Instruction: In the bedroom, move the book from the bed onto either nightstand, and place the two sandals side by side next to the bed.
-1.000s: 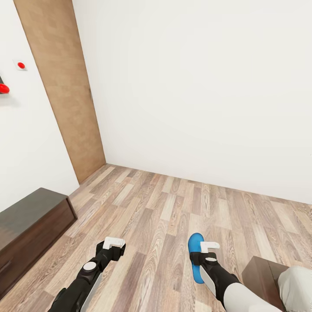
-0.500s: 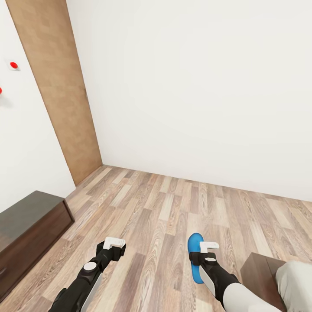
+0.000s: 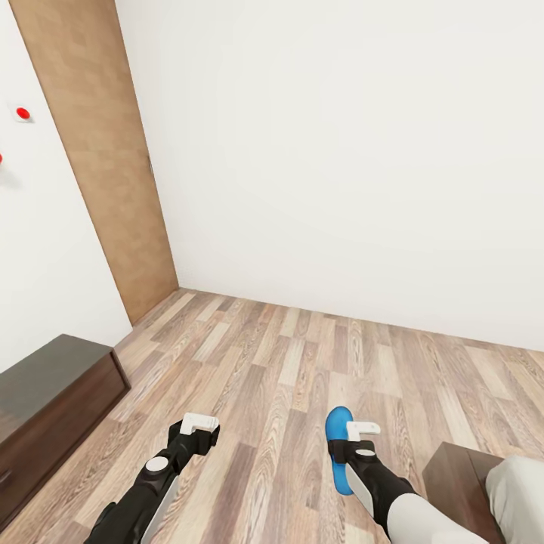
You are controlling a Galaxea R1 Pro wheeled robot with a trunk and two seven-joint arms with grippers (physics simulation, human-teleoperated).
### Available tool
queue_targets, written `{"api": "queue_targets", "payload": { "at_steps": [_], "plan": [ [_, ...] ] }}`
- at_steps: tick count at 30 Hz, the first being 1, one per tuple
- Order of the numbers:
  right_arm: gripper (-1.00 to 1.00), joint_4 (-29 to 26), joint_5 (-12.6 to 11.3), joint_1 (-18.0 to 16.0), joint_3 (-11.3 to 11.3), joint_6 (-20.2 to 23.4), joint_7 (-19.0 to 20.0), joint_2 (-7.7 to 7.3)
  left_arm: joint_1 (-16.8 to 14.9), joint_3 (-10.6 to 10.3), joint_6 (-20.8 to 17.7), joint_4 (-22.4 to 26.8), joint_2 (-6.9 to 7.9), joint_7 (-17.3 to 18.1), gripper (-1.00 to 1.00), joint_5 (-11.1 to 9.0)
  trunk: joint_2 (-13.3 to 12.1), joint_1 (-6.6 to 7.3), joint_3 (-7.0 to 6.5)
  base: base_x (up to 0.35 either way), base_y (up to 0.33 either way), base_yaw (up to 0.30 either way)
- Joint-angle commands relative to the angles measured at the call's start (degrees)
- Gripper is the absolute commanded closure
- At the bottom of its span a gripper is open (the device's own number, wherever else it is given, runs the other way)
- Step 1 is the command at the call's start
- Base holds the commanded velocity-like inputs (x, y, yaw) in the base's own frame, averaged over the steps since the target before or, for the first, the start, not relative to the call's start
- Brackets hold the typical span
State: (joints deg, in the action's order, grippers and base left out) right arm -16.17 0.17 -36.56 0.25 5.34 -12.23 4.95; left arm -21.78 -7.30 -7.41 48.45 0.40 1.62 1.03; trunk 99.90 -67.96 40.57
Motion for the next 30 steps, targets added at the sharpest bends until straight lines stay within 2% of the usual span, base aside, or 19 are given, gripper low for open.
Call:
{"api": "queue_targets", "payload": {
  "at_steps": [1, 23, 30],
  "plan": [
    [1.0, -0.1, 0.0, 0.0, 0.1, 0.4, -0.2, 0.02, 0.0, -0.1, -0.3, 0.1, 0.06, 0.1, -1.0, 0.1, 0.0, 0.0, 0.05, 0.013, 0.008, 0.0],
    [1.0, -0.1, 0.0, 0.0, 0.0, 0.4, -0.2, 0.06, -0.1, 0.0, -1.2, -0.6, -0.02, 0.5, -1.0, 0.3, 0.0, 0.0, 0.05, 0.021, 0.001, 0.0],
    [1.0, -0.1, 0.0, 0.0, 0.0, 0.4, -0.2, 0.06, -1.4, 0.0, -5.6, -7.3, -0.33, 0.5, -1.0, 0.4, 0.0, 0.0, 0.05, 0.0, 0.0, 0.0]
  ]
}}
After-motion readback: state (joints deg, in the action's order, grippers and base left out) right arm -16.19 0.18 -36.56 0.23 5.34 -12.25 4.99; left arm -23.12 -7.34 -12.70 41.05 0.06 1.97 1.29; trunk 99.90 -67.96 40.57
